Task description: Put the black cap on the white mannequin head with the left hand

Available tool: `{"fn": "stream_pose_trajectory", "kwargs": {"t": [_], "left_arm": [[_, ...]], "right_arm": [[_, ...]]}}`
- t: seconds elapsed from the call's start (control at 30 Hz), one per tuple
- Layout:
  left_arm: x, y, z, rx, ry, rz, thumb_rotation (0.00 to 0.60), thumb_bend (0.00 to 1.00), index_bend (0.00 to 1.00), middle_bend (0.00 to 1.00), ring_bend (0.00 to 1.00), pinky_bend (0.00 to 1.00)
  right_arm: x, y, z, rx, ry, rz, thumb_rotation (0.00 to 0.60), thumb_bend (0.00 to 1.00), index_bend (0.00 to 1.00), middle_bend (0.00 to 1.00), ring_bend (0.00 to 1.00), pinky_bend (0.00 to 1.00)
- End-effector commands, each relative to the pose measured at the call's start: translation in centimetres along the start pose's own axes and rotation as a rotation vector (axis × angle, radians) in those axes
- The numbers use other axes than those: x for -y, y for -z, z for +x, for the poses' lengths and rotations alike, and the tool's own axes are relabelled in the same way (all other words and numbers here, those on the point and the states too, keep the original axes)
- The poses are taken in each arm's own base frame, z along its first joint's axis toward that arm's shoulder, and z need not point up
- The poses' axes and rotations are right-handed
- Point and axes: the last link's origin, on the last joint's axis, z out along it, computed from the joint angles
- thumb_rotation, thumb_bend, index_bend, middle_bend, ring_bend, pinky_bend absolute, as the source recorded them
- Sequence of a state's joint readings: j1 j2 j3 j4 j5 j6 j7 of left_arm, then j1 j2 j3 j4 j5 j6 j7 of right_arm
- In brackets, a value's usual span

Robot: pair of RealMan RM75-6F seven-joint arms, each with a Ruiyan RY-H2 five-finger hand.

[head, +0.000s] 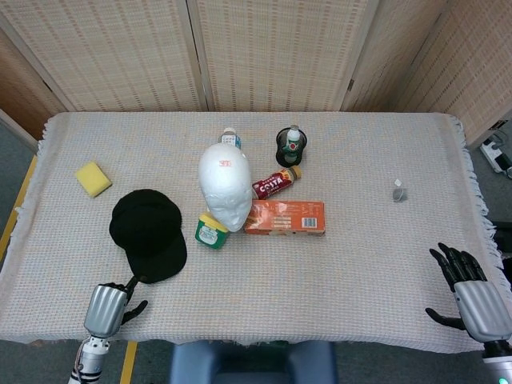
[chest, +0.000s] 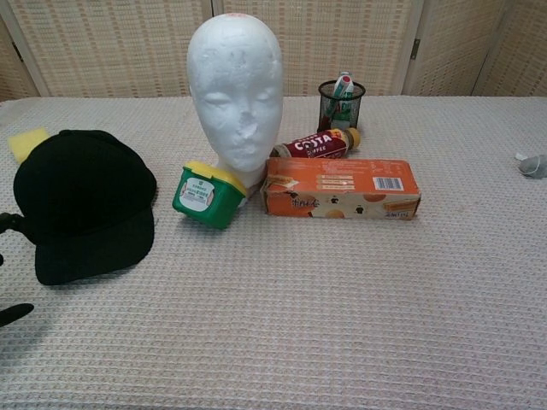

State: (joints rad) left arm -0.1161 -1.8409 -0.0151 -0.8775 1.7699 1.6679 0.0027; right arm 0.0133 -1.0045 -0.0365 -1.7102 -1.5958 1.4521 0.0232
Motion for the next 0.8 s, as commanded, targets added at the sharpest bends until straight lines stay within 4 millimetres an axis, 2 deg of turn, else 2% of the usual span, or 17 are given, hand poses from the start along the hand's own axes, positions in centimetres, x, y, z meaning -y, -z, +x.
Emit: {"fn": "stream_pose_trajectory", "kwargs": {"t": [0.03,0.33,0.5,0.8], "left_arm": [[-0.9,-1.0,-1.6,-0.006,-0.021,-0.016,0.6,0.17,0.44,1.0,0.98,0.97],[-2.1,-2.2,-3.8,-0.025,-0.082,-0.078,0.6,0.24,0.42,1.0,0.98,0.97],[-2.6,-3.1,-4.5,-0.03,-0.093,-0.088,0.6,0.24,0.42,1.0,0.98,0.97],[-2.5,-4.7,-5.5,-0.003,-0.149,-0.094,0.6,0.3,0.42,1.0,0.98,0.97]], "right_arm": [[-0.1,0.1,0.2,-0.008,-0.005,-0.003,0.6,0.07,0.0,0.0,0.0,0.0],[-0.6,0.2,1.0,-0.018,-0.003,-0.036,0.6,0.07,0.0,0.0,0.0,0.0],[-0.8,0.1,0.9,0.001,0.0,-0.047,0.6,0.07,0.0,0.0,0.0,0.0],[-1.1,0.0,1.2,0.044,-0.018,-0.061,0.6,0.07,0.0,0.0,0.0,0.0]]}}
